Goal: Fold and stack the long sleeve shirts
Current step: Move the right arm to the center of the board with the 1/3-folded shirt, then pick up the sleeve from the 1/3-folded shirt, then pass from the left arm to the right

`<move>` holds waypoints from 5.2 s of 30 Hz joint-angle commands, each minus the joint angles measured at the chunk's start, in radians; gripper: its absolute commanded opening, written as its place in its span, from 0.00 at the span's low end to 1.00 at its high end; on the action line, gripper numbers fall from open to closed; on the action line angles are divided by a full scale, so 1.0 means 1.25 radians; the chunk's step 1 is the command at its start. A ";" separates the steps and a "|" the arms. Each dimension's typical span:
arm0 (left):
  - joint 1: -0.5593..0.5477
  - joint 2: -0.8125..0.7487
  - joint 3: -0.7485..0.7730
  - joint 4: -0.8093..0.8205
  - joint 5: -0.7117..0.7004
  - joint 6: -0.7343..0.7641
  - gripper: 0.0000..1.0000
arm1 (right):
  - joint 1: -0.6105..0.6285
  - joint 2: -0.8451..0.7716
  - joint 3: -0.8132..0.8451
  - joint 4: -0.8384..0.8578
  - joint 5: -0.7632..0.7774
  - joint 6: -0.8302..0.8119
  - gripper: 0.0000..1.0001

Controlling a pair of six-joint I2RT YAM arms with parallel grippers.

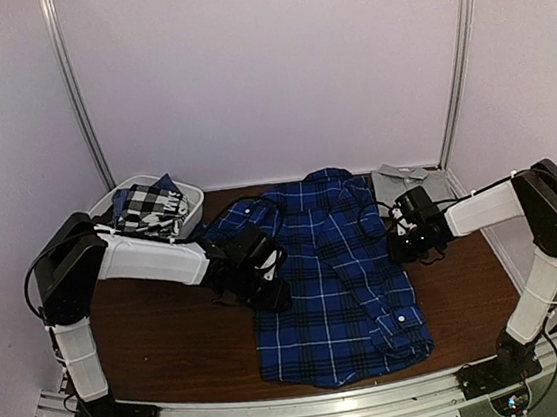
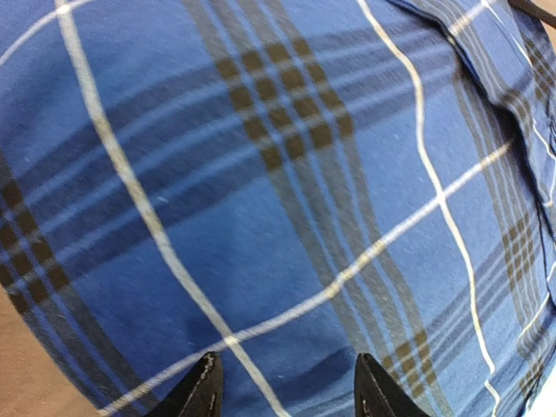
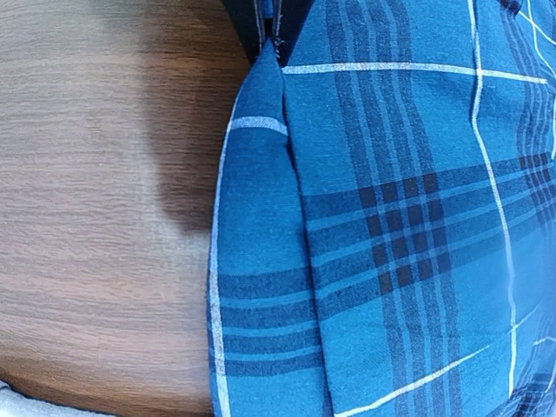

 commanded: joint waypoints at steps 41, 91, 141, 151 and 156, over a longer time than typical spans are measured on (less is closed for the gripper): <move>0.263 0.097 0.449 -0.130 -0.244 0.191 0.54 | 0.030 -0.452 0.031 0.046 -0.093 0.035 0.80; 0.244 0.516 0.861 -0.113 -0.215 0.206 0.44 | 0.030 -0.552 -0.011 0.057 -0.142 0.093 0.85; 0.084 0.087 0.294 0.123 0.288 0.248 0.00 | 0.142 0.016 0.045 0.367 -0.302 0.281 0.80; 0.039 0.100 0.223 0.137 0.252 0.275 0.00 | 0.179 0.095 0.043 0.410 -0.297 0.354 0.76; 0.034 0.097 0.167 0.186 0.248 0.245 0.00 | 0.179 0.096 0.014 0.442 -0.291 0.386 0.75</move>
